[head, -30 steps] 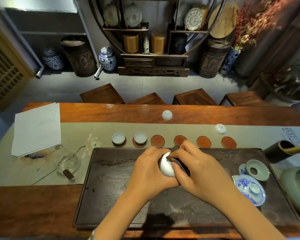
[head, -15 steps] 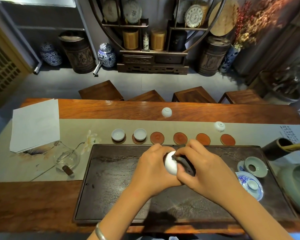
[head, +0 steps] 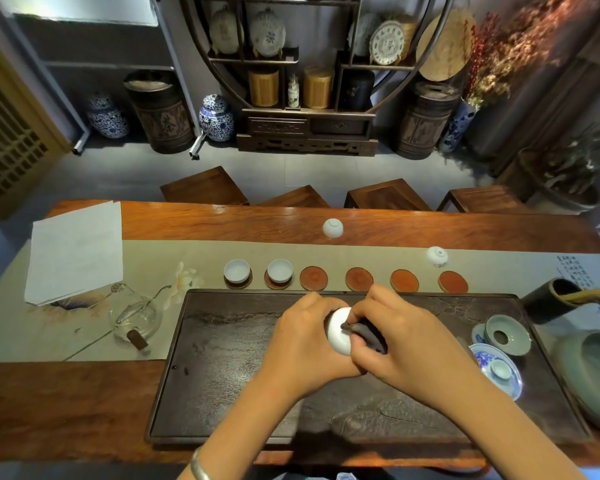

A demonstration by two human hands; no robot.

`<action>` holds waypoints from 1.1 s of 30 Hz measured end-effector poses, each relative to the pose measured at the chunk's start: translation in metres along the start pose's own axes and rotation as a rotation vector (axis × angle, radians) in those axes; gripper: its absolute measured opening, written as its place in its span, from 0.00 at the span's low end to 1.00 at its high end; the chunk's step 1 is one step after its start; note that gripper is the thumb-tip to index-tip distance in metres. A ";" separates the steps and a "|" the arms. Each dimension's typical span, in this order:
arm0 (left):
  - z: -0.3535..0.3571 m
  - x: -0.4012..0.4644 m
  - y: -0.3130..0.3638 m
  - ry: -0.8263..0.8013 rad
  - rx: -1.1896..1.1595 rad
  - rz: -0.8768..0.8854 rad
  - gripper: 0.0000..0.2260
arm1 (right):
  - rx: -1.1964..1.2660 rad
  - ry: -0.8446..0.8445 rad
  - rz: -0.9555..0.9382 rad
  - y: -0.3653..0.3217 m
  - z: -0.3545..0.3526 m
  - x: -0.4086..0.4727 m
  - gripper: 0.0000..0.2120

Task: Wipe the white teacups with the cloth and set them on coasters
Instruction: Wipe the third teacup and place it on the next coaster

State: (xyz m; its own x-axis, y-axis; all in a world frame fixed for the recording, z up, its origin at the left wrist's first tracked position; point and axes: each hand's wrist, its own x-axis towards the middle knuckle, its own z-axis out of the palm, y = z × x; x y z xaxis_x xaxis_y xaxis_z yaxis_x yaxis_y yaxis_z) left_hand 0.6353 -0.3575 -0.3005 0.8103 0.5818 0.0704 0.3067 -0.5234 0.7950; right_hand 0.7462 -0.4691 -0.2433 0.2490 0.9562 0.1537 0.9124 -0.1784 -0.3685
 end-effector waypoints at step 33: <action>-0.012 0.002 -0.004 0.094 0.026 0.040 0.21 | 0.023 0.039 -0.059 -0.006 0.002 0.018 0.07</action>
State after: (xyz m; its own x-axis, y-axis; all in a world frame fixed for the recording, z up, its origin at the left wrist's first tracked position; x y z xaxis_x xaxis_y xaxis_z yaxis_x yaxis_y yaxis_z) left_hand 0.6293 -0.3468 -0.2960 0.7724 0.6150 0.1589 0.2886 -0.5626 0.7747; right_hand 0.7442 -0.4501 -0.2401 0.2076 0.9551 0.2116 0.9183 -0.1157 -0.3787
